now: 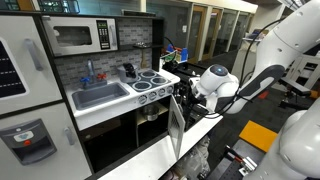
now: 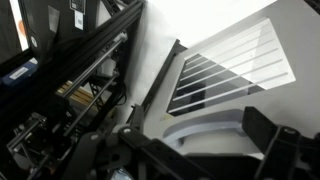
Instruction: Move the pot from the stove and put it in the stove cabinet
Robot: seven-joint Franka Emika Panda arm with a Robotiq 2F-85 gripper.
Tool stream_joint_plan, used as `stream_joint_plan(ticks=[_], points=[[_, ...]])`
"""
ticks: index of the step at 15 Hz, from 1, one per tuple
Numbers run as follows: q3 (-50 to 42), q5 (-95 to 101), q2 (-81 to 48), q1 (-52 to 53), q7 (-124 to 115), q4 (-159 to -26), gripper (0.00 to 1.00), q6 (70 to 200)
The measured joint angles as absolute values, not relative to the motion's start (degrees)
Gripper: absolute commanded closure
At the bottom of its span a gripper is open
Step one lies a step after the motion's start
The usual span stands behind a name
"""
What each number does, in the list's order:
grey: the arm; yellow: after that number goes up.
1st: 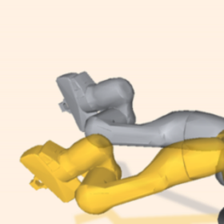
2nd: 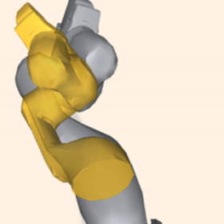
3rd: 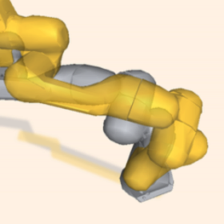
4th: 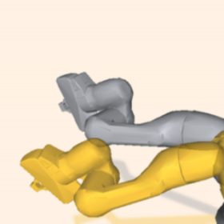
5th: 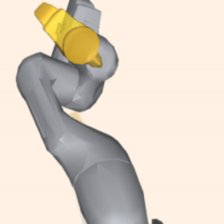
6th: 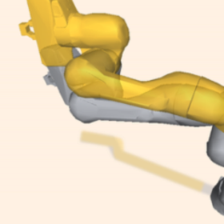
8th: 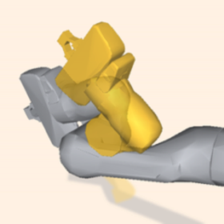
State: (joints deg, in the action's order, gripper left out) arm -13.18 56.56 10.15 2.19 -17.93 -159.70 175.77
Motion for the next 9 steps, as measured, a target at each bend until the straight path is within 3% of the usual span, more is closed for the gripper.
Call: stream_joint_plan(ticks=[9], points=[[-12.35, 51.42, 7.16, 11.47, -10.12, -159.75, 0.00, 185.50]])
